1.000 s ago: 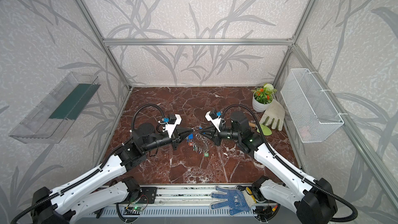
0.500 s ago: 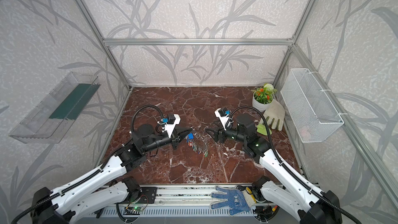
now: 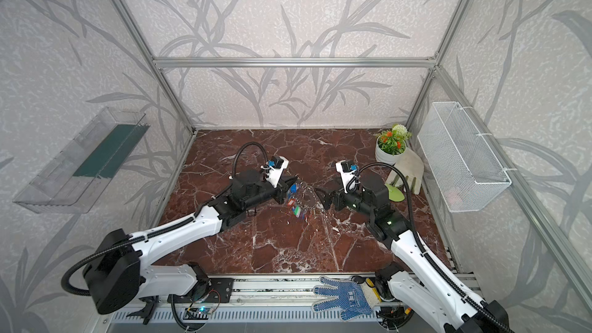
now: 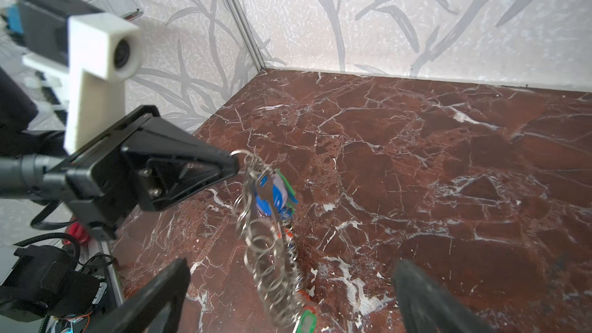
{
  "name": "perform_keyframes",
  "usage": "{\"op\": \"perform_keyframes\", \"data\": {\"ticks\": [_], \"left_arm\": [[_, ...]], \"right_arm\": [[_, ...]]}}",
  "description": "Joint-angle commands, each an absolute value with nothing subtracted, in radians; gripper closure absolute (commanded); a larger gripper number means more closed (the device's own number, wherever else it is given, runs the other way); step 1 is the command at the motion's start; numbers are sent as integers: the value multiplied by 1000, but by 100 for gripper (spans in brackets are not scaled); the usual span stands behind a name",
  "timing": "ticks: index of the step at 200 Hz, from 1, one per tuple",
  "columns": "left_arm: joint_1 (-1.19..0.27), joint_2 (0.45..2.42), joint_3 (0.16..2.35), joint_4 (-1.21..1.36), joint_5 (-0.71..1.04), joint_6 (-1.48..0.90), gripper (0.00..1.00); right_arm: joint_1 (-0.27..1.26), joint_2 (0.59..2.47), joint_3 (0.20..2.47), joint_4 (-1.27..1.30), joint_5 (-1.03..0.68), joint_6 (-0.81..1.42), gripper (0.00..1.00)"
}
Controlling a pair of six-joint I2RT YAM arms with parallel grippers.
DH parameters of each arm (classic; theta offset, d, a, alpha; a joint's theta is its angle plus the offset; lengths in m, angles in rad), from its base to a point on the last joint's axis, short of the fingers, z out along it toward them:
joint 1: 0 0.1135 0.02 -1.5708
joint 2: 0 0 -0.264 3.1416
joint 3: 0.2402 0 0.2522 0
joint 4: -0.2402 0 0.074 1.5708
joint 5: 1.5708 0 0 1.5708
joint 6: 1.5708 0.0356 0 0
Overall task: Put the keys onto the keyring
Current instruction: 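Lower the plate onto the table and open both grippers to release it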
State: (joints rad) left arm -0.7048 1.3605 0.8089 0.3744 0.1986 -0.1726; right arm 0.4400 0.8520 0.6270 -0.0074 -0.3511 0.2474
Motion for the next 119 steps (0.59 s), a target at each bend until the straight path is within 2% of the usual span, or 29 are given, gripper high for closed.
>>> {"op": "perform_keyframes", "data": {"ticks": [1,64,73,102,119], "left_arm": [[-668,1421,861,598,181,-238,100],[-670,1387,624,700,182,-316,99],[-669,1366,580,702,167,-330,94],[-669,1266,474,685,114,-369,68],[-668,1180,462,626,60,-386,50]], "right_arm": [[428,823,612,-22,-333,263,1],[404,795,549,2,-322,280,1],[402,796,542,16,-314,289,1],[398,795,532,61,-277,312,1],[397,793,544,69,-227,311,1]]}}
